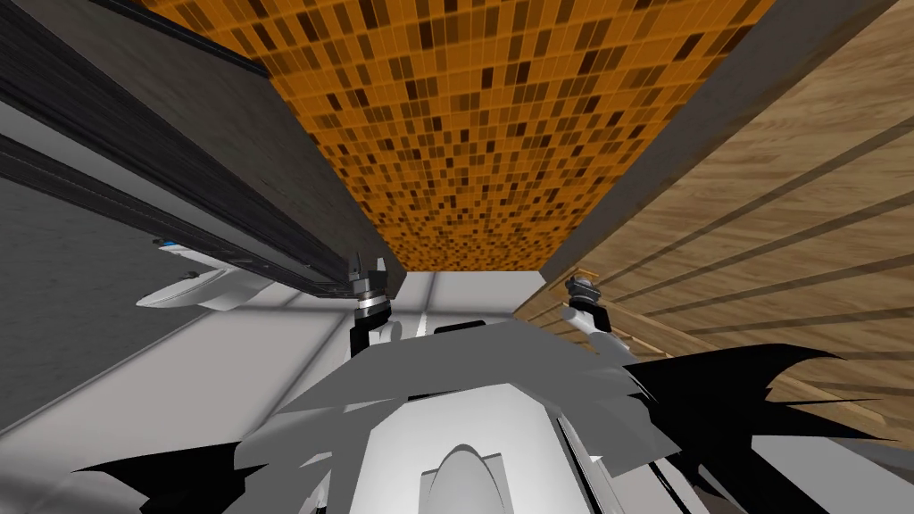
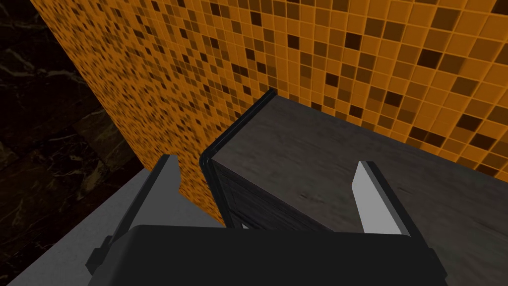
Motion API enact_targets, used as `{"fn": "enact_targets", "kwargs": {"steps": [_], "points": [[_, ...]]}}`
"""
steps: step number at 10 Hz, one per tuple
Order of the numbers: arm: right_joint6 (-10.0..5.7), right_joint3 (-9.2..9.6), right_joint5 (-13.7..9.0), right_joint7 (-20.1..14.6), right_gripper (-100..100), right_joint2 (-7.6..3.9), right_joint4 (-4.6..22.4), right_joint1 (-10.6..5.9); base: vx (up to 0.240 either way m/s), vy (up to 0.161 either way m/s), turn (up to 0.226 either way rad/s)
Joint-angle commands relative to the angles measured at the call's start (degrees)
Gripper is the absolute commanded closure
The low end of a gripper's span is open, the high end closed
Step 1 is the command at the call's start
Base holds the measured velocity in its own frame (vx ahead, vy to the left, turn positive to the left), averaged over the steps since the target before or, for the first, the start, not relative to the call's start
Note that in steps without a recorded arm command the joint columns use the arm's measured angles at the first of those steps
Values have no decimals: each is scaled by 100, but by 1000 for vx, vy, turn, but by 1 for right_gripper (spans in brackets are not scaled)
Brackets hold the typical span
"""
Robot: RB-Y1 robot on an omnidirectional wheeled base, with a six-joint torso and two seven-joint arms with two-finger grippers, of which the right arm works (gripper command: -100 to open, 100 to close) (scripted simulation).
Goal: Pull the door open
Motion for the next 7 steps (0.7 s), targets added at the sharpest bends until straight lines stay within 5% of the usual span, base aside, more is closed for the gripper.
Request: {"fn": "enact_targets", "kwargs": {"steps": [1, 7], "points": [[-27, 84, 44, -51, 100, -21, -58, 20, -177, 15, 44], [-68, 432, 201, -223, 100, -99, -382, 106, -191, 47, 44]]}}
